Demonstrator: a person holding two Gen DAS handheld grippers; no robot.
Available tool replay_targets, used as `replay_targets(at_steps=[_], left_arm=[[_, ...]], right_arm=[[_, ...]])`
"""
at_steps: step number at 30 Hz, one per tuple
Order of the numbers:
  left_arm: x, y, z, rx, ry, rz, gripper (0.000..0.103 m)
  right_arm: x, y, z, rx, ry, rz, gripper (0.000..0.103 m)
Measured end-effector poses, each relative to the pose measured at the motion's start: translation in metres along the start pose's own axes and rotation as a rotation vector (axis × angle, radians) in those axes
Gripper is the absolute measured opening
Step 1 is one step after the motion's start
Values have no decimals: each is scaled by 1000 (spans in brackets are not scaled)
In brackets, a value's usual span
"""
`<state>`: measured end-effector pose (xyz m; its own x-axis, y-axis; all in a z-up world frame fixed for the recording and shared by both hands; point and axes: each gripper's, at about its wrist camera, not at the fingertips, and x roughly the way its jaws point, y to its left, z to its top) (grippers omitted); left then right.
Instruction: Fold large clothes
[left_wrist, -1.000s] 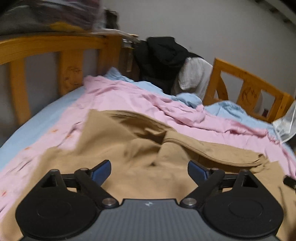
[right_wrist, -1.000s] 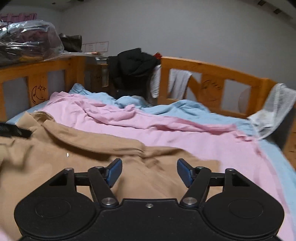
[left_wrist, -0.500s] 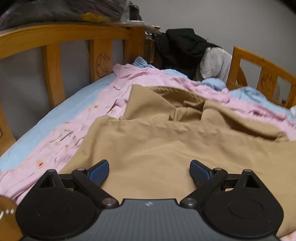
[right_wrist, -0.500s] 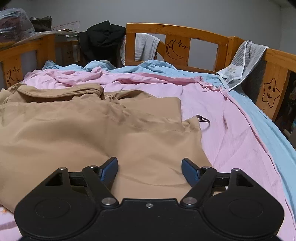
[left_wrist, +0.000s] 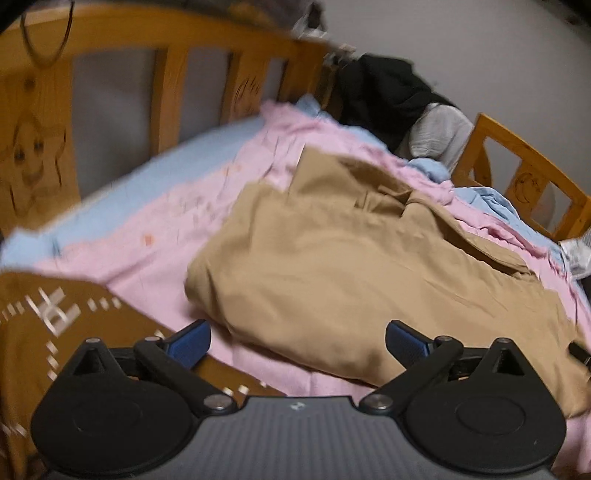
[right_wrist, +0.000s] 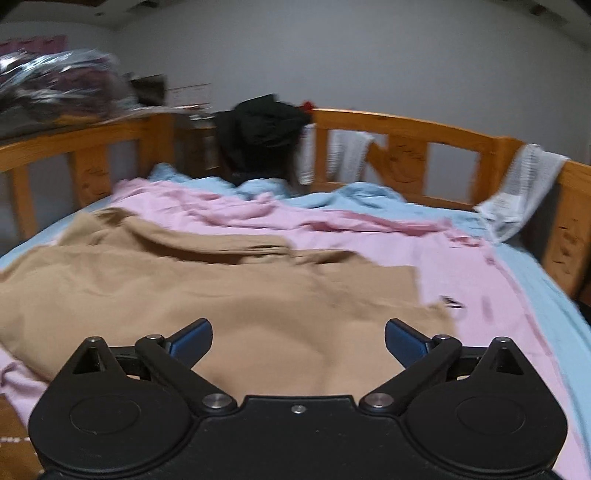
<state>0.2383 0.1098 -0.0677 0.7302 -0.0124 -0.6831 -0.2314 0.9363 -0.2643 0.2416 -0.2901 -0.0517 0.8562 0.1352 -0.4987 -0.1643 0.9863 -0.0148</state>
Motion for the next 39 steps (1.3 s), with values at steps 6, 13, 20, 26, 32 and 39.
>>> replay_targets(at_steps=[6,13,20,26,32,39], left_arm=[[23,11,11,-160,22,-11,91],[29,13,9,-216,-29,89,64],[17,19,18,-251,-59,77,6],[-34,-26,36,-60,-230,-84,0],[-69,-110,55,213,-285,-343,0],[-67,-210,50,533,-215,-508,0]], right_arm=[[16,36,5,-62,11,96,100],[44,65,31,-142,-103,58,100],[102,80,36,-208,49,-16,100],[110,74,20,-161,44,-4,102],[99,49,20,-43,-1,123,92],[44,-60,37,460,-26,226,91]])
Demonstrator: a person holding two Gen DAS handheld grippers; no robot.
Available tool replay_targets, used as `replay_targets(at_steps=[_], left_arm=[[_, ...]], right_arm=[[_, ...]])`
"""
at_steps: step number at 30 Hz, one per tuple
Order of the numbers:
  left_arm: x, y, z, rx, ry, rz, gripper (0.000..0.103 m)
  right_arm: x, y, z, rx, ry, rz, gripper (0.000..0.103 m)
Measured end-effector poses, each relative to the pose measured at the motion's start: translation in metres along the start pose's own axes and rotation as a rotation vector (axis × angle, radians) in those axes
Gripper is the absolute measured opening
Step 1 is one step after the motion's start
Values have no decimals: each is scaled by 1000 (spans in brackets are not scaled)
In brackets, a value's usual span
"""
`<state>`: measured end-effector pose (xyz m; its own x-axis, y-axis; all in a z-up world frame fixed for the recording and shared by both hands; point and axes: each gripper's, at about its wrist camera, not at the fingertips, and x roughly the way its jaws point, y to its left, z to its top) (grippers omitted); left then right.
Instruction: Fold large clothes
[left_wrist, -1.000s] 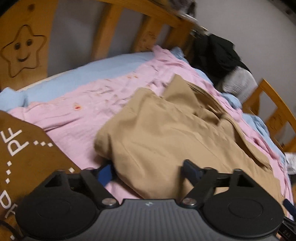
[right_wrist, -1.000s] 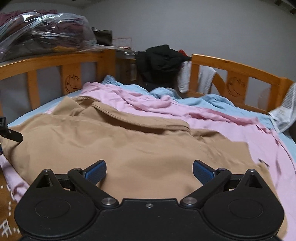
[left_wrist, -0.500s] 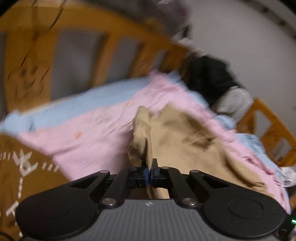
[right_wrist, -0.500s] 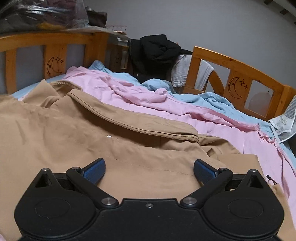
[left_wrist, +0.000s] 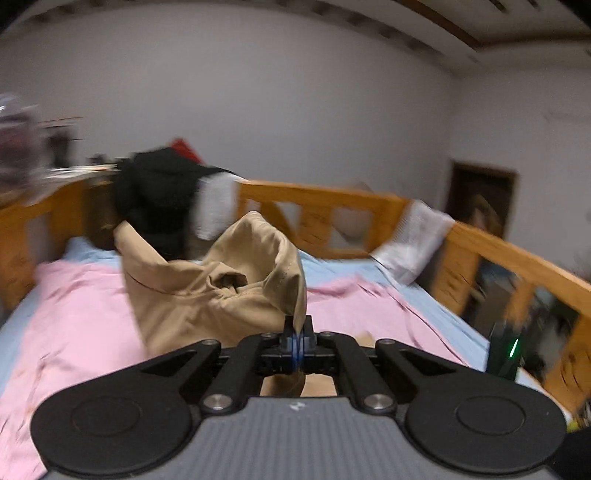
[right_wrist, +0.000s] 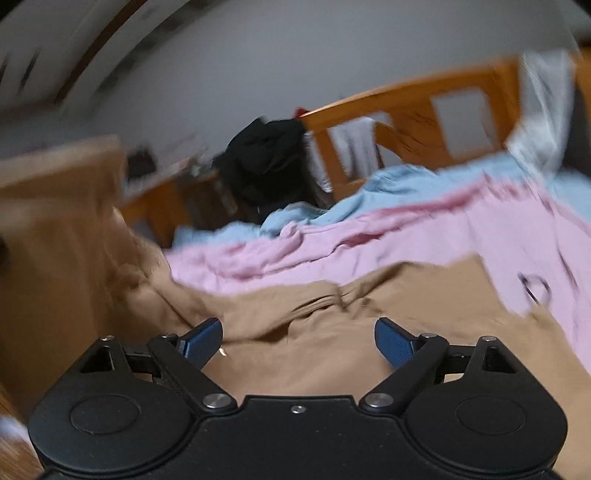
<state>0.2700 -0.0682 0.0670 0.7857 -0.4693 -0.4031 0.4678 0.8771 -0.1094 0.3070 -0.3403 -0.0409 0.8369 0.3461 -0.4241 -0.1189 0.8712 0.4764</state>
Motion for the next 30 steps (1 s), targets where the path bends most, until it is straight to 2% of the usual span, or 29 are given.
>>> replay_targets(at_steps=[3,5,7,9,12,15,17,18,19,20,21,22,25,30], left_arm=[[26,-30,4,83,63,-59,0],[40,-50,2,143,97,-82,0],[51,-68,-3,187,128,-100,0],[61,-85,-12,237,167,-127,0],[73,-109,-28,304,214,-189,0],[80,-131,-47,354,249,-239,0],[84,-139,-56,356,255,-245,0],[86,-142,-60,348,253,-247,0],[89,-145,-62,343,253,-250,0],[90,-147,-62,336,254,-258,0],[92,-150,-64,324,256,-273,0],[96,-152,-65,318,265,-291,0],[119,-155,-72,283,302,-331,0],[165,-150,-98,208,400,-365,0]], right_arm=[[-27,-45,28,204,59,163,91],[-37,-71,43,343,108,290,95],[-44,-90,53,482,121,392,99],[-45,-100,60,558,117,440,101],[-32,-108,70,626,160,462,100],[-18,-108,81,553,217,390,90],[-19,-106,85,478,215,316,74],[-19,-105,88,440,217,281,59],[-19,-104,90,406,221,250,49],[-20,-102,93,366,222,223,43],[-22,-99,95,313,220,202,29],[-21,-97,95,261,218,174,20],[-26,-95,93,137,212,99,11],[-18,-121,67,34,234,-73,4]])
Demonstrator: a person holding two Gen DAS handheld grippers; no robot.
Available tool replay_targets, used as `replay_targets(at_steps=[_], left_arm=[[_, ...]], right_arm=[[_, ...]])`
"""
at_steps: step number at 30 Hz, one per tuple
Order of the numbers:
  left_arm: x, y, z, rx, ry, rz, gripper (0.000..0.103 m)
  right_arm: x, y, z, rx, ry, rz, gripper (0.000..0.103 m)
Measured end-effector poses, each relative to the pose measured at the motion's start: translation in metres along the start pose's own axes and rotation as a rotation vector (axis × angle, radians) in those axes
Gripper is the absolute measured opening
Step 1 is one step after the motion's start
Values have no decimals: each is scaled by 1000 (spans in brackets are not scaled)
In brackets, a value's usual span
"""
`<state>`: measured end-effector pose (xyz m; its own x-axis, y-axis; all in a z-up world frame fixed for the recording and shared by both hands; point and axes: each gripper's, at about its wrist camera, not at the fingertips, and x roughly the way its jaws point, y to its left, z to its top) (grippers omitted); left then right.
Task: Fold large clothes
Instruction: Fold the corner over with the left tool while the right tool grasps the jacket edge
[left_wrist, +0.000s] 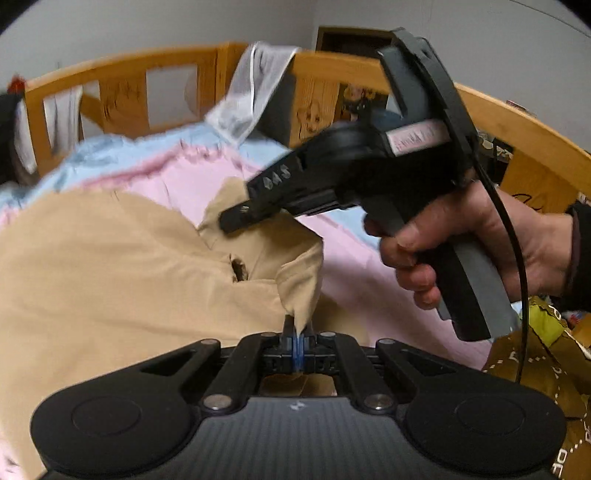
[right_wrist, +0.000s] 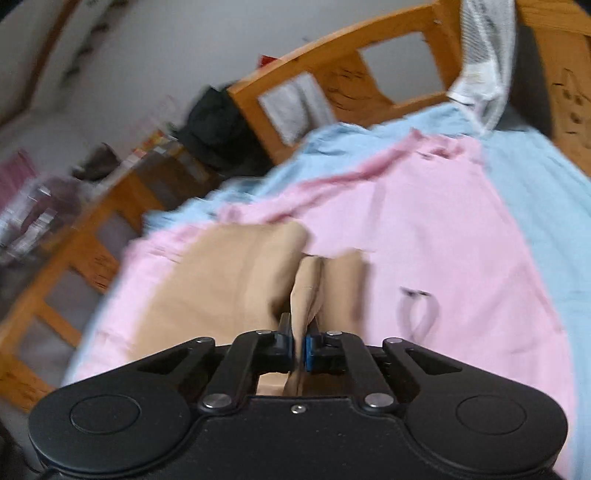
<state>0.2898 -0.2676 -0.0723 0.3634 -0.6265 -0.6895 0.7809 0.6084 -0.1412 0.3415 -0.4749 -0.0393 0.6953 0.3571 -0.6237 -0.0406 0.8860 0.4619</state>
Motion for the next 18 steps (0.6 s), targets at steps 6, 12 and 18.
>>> replay_targets(at_steps=[6,12,18], left_arm=[[11,18,-7,-44,57,-64,4],[-19,25,-4,-55,11,-113,20],[-56,25,10,-90,-60,-88,61]], right_arm=[[22,-29,-30,-17,53,-78,5],[18,-22,-35,-50,38,-88,5],[12,-19,-30,-36,34,-94,13]])
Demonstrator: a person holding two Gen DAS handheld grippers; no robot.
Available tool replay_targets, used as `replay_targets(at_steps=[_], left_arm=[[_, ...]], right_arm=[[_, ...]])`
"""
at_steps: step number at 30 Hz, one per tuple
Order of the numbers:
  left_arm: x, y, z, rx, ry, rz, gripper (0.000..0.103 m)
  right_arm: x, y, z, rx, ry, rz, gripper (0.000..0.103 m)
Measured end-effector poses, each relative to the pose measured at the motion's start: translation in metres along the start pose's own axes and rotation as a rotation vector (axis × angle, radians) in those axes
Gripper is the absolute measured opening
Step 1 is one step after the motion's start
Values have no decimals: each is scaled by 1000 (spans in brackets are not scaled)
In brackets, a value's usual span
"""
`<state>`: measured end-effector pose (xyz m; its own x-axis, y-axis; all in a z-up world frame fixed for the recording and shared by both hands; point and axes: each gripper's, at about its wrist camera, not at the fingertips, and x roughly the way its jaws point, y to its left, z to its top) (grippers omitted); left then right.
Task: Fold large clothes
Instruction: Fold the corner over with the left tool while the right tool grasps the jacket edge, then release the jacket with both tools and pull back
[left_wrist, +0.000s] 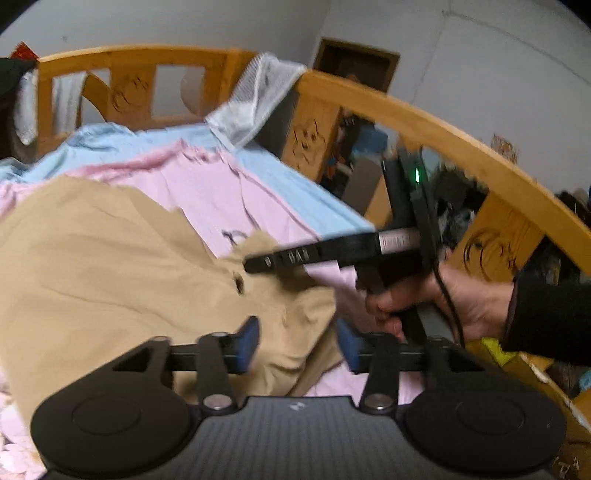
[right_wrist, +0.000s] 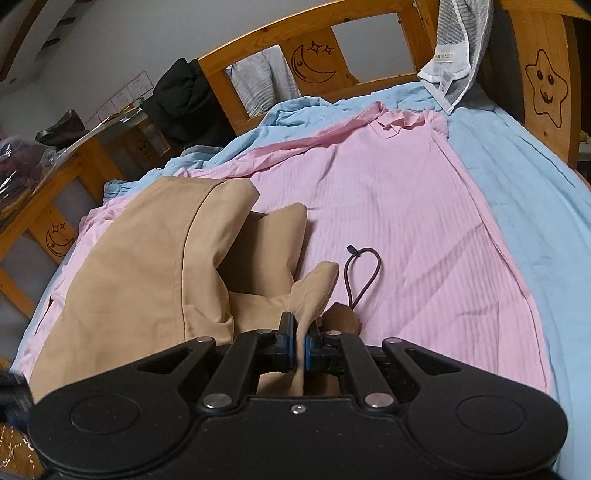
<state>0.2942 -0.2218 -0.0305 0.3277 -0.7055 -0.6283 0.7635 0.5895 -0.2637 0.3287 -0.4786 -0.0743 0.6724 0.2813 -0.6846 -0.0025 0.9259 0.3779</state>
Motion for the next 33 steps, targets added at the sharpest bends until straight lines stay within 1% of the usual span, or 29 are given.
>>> replay_targets(at_steps=[1,2,3,4,6,8,9,13,14,16,21,23,25,28,31,33], left_arm=[[-3,2,4,-8,-12,15,71],[-8,3,7,-21,-24,44,74],[-11,6,10,-35,-31,89,79],[-13,8,14,-51,-30,138,81],[-15,13,19,-77,-21,199,83],[-17,19,24,-106,-19,261,88],[-18,21,25,-117,-27,287,91],[-28,25,26,-124,-47,333,99],[-29,26,26,-120,-52,347,100],[-29,27,26,-115,-53,373,102],[-35,34,23,-138,-42,404,102],[-35,37,21,-151,-31,419,102],[-36,41,19,-157,-22,431,102],[-43,49,13,-162,-18,450,102],[-54,63,3,-201,-36,476,102],[-61,73,-5,-234,-45,487,102]], right_arm=[[-2,0,0,7,3,-4,19],[-4,-1,0,14,6,-5,20],[-6,-1,0,20,6,0,20],[-8,-1,0,21,2,-3,20],[-11,0,0,19,2,-10,20],[-14,0,1,21,2,-18,21],[-15,0,1,28,0,-18,23],[-18,-1,0,58,-3,-13,34],[-19,-1,0,58,-4,-20,36],[-21,-1,1,57,-9,-30,47],[-27,-2,3,71,-36,-36,59],[-28,-2,4,75,-44,-40,67],[-31,-2,5,85,-62,-36,78],[-35,0,9,102,-86,-15,88],[-36,7,12,95,-90,9,95],[-37,12,13,79,-91,24,97]])
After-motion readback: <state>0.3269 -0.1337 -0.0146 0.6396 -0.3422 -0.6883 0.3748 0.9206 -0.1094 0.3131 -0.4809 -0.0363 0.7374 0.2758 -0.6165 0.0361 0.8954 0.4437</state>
